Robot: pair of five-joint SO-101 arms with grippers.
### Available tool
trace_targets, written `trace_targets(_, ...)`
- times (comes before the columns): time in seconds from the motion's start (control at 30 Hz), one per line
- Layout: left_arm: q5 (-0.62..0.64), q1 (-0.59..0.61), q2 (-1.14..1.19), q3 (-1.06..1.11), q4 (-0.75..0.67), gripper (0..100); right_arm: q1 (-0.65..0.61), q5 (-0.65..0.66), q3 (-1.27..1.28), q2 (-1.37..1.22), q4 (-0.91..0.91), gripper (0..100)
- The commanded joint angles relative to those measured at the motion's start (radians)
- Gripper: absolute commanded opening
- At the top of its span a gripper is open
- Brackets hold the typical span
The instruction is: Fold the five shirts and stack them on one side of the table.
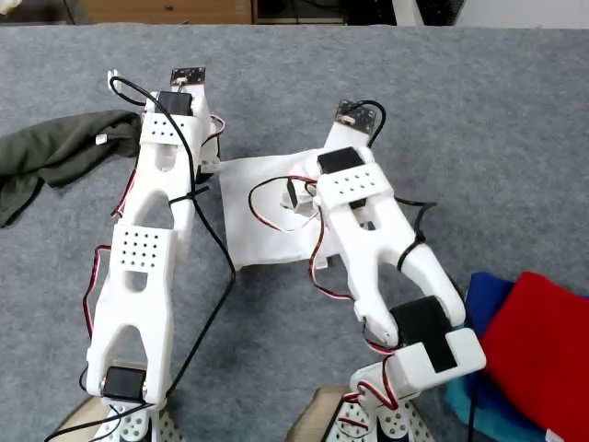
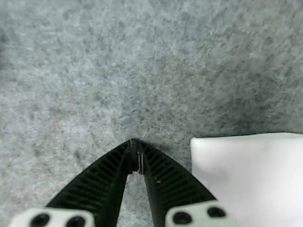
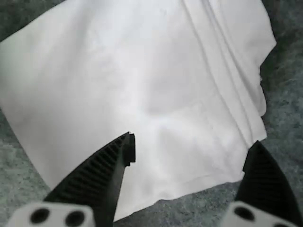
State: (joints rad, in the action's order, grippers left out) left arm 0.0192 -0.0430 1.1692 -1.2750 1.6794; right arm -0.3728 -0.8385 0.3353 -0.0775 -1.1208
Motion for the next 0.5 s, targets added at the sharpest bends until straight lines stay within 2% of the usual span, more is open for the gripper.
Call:
trace_targets(0.0,-0.005,0.009,-0.016,-0.040,-0.009,2,-0.012,-0.011,-0.002,-0.027,0.032,35.8)
trace_targets(0.23,-0.005,0.009,-0.015,-0.040,-0.009,2,-0.010,-0.011,0.002,-0.120,0.098,35.7)
trace_targets(0.37,-0.005,0.009,-0.015,-0.040,-0.009,2,-0.005,-0.063,0.002,-0.177,0.114,35.6)
trace_targets(0.47,-0.005,0.009,-0.013,-0.040,-0.009,2,-0.005,-0.061,-0.002,-0.202,0.114,30.9)
